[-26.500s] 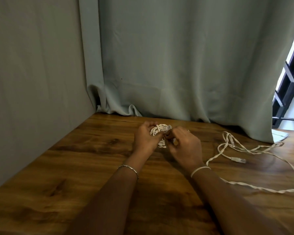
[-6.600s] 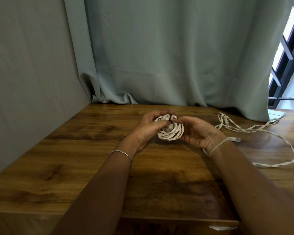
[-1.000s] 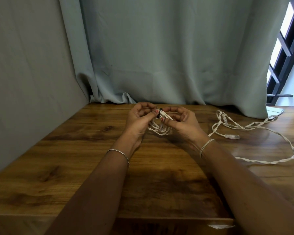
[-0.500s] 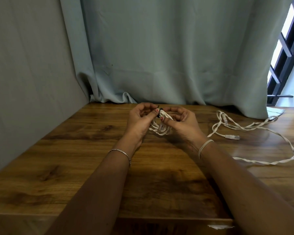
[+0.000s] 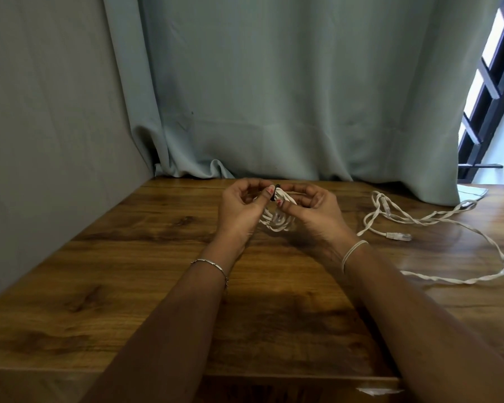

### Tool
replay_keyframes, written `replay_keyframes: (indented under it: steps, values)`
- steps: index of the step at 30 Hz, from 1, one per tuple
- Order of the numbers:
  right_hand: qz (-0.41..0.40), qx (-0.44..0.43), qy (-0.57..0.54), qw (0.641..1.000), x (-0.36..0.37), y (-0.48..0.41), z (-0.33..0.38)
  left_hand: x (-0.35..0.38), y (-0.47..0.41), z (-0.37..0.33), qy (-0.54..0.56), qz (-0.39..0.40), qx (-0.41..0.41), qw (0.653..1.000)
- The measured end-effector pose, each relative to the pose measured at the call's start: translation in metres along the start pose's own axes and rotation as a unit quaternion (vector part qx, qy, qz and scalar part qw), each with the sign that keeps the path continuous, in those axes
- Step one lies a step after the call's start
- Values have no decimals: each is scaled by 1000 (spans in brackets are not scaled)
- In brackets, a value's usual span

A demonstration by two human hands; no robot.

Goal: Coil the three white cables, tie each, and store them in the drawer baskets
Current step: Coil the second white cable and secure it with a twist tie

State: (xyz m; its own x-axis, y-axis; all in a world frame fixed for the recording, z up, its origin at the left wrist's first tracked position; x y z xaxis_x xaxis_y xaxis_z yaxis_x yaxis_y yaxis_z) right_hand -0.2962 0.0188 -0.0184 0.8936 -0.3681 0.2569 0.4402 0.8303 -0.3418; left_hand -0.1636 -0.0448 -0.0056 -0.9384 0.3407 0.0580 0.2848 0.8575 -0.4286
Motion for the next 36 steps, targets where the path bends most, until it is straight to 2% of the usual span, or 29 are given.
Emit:
replay_keyframes:
  steps: [7,13,17,20,27,32,36]
  values:
    - [6,0,1,1000,0,1,3,0,0,-2,-31,-7,29,999]
    - [9,-14,16,1000,1,2,3,0,-1,4,71,20,-43,996]
    - [3,-12,14,1000,-1,1,2,0,1,0,21,21,-12,999]
    - [1,-7,15,1000,-1,1,2,0,0,-3,-57,10,21,998]
    - [-2,11,10,1000,0,0,-1,3,0,-7,-222,12,112,969]
    - [-5,19,11,1000,0,1,-3,5,-3,-5,-260,14,126,957]
    - [-6,25,0,1000,2,2,-1,3,-3,-7,-239,9,118,964]
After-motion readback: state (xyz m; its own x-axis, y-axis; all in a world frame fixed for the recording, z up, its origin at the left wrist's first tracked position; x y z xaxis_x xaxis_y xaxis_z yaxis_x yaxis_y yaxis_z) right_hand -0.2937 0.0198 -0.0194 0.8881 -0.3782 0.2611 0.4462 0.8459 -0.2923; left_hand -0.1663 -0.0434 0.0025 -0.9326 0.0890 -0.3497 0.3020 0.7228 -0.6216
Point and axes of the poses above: each hand's wrist, its own y-axis away from the middle knuckle, its own x-axis out of the palm, z = x × y, the point moved 6 cm from there along -y, towards the middle knuckle, and after that the axes turned 6 degrees about -y, right-handed, at the moved point
